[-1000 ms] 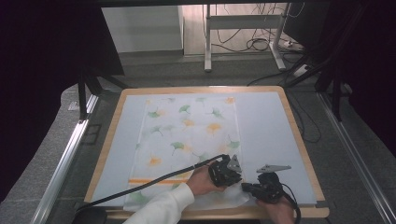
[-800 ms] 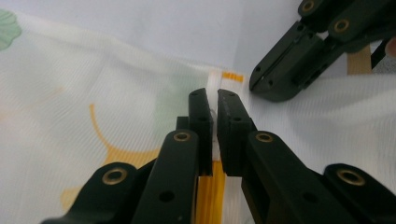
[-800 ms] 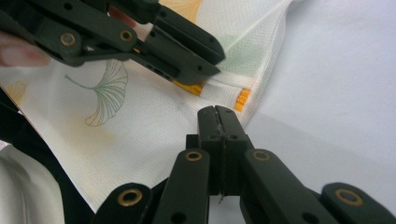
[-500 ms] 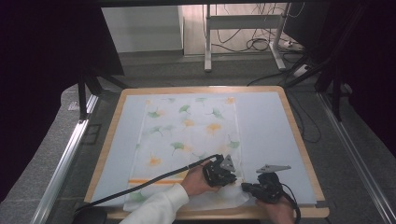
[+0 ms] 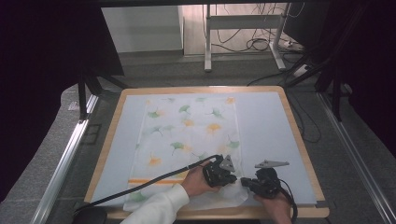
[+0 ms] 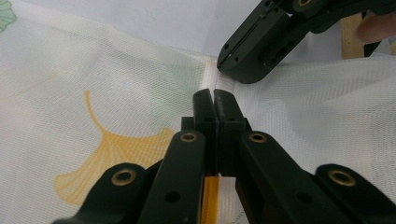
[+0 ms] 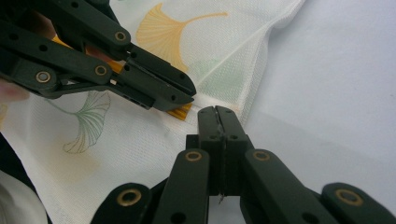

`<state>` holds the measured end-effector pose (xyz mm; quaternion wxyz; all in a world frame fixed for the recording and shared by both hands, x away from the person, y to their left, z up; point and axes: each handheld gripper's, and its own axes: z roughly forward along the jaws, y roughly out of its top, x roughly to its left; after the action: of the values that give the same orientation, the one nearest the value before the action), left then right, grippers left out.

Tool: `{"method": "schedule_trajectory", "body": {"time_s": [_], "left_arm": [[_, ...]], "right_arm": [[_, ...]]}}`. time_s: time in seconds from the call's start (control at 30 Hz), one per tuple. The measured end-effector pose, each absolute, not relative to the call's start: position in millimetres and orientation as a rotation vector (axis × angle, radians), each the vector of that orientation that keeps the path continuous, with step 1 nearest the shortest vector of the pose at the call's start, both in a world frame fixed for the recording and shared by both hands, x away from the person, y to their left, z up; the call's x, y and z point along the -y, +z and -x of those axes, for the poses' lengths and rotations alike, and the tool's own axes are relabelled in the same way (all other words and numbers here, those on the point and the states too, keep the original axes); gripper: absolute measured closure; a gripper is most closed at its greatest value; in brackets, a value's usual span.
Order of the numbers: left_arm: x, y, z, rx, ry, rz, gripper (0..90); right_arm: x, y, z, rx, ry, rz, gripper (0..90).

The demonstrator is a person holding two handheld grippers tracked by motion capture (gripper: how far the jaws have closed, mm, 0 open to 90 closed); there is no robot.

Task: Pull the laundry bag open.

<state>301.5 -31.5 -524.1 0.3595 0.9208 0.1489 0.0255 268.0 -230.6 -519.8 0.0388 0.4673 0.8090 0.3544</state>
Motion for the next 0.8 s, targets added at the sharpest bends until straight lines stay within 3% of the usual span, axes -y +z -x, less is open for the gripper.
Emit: {"method": "schedule_trajectory", "body": {"time_s": [0.8], "left_arm": [[22.6, -519.1, -299.8, -0.380, 0.097, -2.438, 90.0]], "right_arm": [[237.3, -524.4, -271.3, -2.482, 1.169, -1.482, 90.0]]}}
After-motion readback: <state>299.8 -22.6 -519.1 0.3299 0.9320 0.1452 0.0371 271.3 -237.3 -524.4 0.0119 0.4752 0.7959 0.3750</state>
